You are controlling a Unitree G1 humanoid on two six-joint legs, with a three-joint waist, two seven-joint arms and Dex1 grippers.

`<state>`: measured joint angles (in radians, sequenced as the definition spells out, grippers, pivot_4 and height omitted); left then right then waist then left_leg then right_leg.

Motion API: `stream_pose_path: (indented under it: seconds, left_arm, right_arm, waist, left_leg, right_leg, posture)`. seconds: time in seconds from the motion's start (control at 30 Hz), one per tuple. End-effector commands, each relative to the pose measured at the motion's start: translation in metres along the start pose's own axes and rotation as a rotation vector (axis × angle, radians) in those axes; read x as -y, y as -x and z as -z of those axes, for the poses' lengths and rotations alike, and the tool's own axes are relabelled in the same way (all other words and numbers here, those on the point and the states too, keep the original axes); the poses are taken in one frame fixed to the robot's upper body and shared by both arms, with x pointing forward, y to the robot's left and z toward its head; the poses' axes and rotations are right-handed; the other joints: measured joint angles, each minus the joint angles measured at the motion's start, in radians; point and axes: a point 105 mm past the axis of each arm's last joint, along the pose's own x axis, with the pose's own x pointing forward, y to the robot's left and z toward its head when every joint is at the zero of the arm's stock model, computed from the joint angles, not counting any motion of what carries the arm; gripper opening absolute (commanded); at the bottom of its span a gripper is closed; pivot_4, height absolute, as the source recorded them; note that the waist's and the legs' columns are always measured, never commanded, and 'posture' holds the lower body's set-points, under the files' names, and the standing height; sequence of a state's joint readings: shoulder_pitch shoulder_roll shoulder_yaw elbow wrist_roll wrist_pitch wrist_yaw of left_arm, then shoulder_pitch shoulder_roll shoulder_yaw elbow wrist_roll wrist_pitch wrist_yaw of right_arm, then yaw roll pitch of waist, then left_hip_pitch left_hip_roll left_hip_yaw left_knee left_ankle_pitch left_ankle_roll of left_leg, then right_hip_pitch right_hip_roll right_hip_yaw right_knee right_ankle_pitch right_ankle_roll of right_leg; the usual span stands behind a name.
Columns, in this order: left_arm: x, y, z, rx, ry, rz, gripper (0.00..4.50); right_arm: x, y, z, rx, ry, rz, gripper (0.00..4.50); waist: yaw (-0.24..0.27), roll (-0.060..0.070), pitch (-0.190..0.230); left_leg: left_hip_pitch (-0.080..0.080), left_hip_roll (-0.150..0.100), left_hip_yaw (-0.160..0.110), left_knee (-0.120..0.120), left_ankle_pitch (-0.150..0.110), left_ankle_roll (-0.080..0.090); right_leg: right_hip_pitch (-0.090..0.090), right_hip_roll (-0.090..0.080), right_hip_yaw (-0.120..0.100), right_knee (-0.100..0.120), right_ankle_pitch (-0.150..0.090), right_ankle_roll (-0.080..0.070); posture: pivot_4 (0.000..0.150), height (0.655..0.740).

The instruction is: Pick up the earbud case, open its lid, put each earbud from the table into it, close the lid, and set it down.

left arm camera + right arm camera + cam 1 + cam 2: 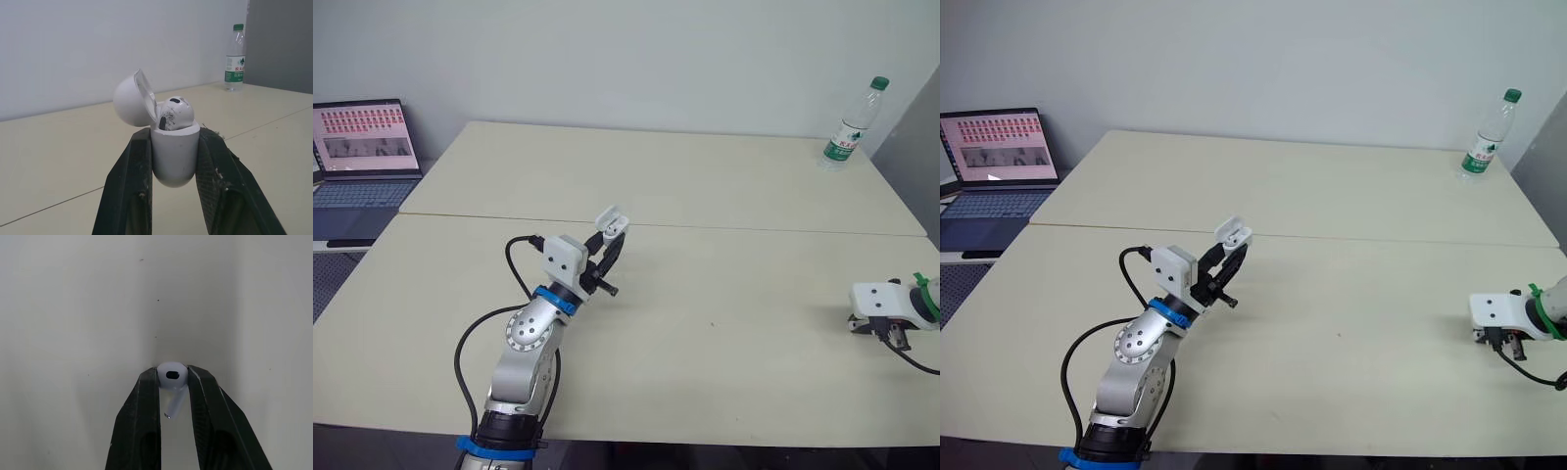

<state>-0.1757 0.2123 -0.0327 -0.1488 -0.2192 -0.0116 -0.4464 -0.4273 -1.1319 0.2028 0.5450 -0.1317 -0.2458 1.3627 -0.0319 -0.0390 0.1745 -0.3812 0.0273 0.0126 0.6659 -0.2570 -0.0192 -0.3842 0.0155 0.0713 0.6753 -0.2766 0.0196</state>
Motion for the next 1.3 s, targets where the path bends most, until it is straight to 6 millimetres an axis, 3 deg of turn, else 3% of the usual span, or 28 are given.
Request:
stream_pose_path:
  seconds: [0.03,0.07,0.1,0.17,0.23,0.33,0.43,0.57,0.9,1.3]
  left_arm:
    - [0.004,-0.003,-0.016,0.063,-0.024,0.016,0.84]
    - [0.004,-0.003,-0.016,0.064,-0.022,0.018,0.84]
    - [0.005,-0.004,-0.017,0.066,-0.018,0.024,0.84]
    - [0.007,-0.005,-0.018,0.069,-0.005,0.039,0.84]
    - [0.01,-0.006,-0.02,0.075,0.019,0.055,0.84]
    - [0.016,-0.009,-0.024,0.089,0.066,0.094,0.84]
    - [0.022,-0.011,-0.029,0.098,0.111,0.145,0.84]
    - [0.025,-0.014,-0.033,0.094,0.121,0.2,0.84]
    - [0.033,-0.016,-0.037,0.095,0.135,0.264,0.84]
    - [0.035,-0.017,-0.04,0.108,0.138,0.271,0.84]
  right_arm:
    - [0.018,-0.001,-0.076,0.355,-0.03,0.043,0.43]
    - [0.023,0.001,-0.097,0.447,-0.065,0.053,0.43]
    - [0.036,0.006,-0.136,0.62,-0.098,0.109,0.43]
    - [0.051,0.022,-0.195,0.883,-0.157,0.192,0.43]
    - [0.059,0.038,-0.239,1.089,-0.216,0.268,0.43]
    - [0.058,0.053,-0.279,1.272,-0.288,0.323,0.43]
    - [0.049,0.052,-0.304,1.356,-0.321,0.355,0.43]
    - [0.04,0.042,-0.314,1.389,-0.328,0.369,0.43]
    - [0.045,0.031,-0.311,1.382,-0.353,0.392,0.43]
    - [0.035,0.021,-0.307,1.35,-0.352,0.359,0.43]
  waist:
    - [-0.011,0.0,0.0]
    - [-0.017,0.0,0.0]
    - [-0.021,0.001,0.001]
    - [-0.027,0.005,0.003]
    - [-0.023,0.008,0.004]
    - [-0.002,0.008,0.004]
    - [0.018,0.007,0.004]
    - [0.028,0.007,0.003]
    - [0.018,0.007,0.003]
    - [0.004,0.007,0.003]
  left_leg:
    - [0.001,0.001,0.0,-0.001,0.0,0.0]
    - [0.001,0.002,0.0,-0.001,0.0,0.0]
    - [0.001,0.002,0.0,-0.002,0.0,0.0]
    - [0.0,0.002,-0.001,-0.002,0.0,0.0]
    - [-0.002,0.002,-0.004,-0.003,0.0,-0.001]
    - [-0.006,0.002,-0.01,-0.003,0.0,-0.001]
    - [-0.017,-0.001,-0.014,-0.002,-0.001,-0.002]
    - [-0.028,-0.004,-0.011,0.001,-0.001,-0.002]
    - [-0.023,0.0,-0.01,0.0,0.0,-0.001]
    - [-0.023,-0.001,-0.009,-0.001,0.0,-0.002]
  right_leg:
    - [0.0,0.001,0.0,0.001,0.0,-0.001]
    - [-0.001,0.002,0.001,0.001,0.0,-0.001]
    - [-0.001,0.002,0.0,0.003,0.0,-0.002]
    - [-0.004,0.003,0.0,0.006,-0.001,-0.003]
    - [-0.005,0.004,-0.001,0.006,-0.001,-0.004]
    - [-0.005,0.004,-0.007,0.005,-0.001,-0.004]
    - [-0.011,0.0,-0.01,0.003,-0.002,-0.004]
    - [-0.023,-0.004,-0.009,0.004,-0.001,-0.003]
    - [-0.022,0.002,-0.008,0.006,-0.001,-0.004]
    - [-0.022,0.002,-0.006,0.005,-0.001,-0.004]
  posture:
    - [0.15,0.74]
    - [0.15,0.74]
    - [0.15,0.74]
    - [0.15,0.74]
    - [0.15,0.74]
    - [0.15,0.74]
    - [0.15,0.74]
    - [0.15,0.74]
    - [0.15,0.74]
    - [0.15,0.74]
